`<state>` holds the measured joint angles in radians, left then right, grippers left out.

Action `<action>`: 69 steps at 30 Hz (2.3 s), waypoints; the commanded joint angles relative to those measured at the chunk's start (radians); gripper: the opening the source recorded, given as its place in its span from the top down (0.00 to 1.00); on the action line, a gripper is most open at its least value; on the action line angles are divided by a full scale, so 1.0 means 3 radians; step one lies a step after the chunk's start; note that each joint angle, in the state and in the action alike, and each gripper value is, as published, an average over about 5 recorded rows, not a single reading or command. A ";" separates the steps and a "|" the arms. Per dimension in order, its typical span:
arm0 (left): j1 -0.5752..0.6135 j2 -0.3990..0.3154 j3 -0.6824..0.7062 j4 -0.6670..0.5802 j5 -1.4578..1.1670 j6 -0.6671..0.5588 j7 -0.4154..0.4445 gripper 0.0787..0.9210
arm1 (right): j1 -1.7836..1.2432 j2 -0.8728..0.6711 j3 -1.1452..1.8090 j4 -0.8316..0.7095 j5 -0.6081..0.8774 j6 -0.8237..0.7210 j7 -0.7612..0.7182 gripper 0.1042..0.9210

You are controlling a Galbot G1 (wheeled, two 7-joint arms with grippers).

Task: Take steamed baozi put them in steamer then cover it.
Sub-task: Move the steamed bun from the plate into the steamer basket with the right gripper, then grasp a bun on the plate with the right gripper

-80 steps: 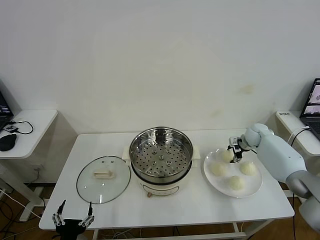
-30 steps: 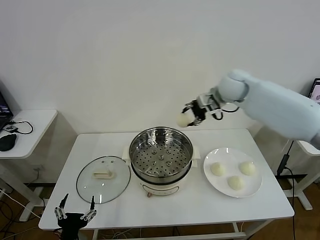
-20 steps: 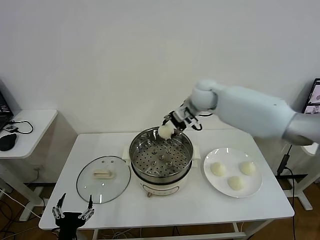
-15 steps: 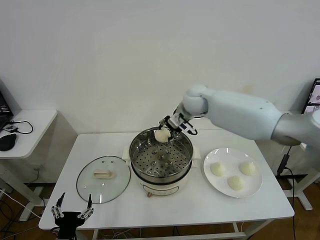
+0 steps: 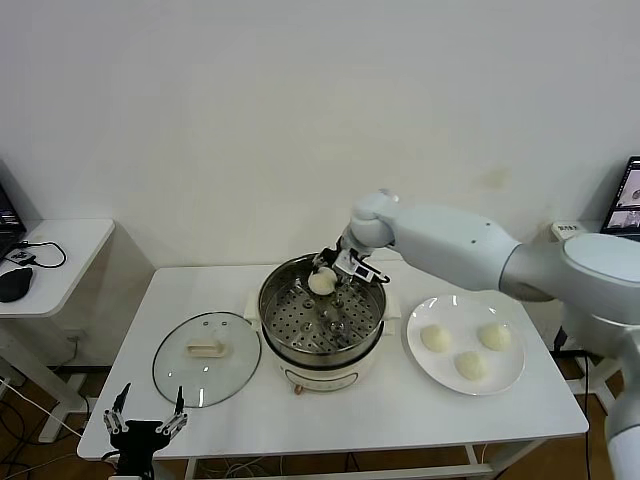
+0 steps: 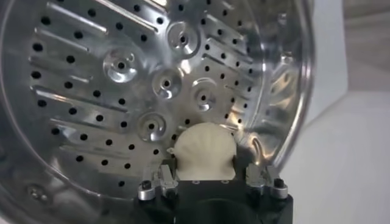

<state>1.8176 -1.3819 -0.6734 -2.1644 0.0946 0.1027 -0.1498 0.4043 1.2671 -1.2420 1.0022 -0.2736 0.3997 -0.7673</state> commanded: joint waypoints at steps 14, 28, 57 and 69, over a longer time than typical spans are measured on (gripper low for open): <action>0.0031 0.0005 0.0000 -0.0051 0.0000 -0.0002 -0.0001 0.12 | 0.0619 -0.0534 -0.0034 0.0874 0.1140 -0.0920 -0.0502 0.12; -0.0044 0.0153 -0.0136 -0.0130 -0.0153 0.0070 0.0045 0.12 | 0.0786 -0.2317 0.0100 0.1993 0.1494 -0.2176 -0.0794 0.12; -0.0206 0.0244 -0.0179 -0.0022 -0.0205 0.0169 0.0126 0.12 | -0.1582 -0.2240 0.1470 0.1066 0.0493 -0.2017 -0.0741 0.12; -0.0189 0.0223 -0.0208 -0.0026 -0.0194 0.0189 0.0145 0.12 | -0.1633 -0.1633 0.1583 0.0566 0.0423 -0.1961 -0.0682 0.12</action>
<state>1.7614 -1.3169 -0.7355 -2.1733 0.0363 0.1591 -0.1062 -0.0208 0.6622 -0.8142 1.2847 -0.1224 -0.1944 -0.9738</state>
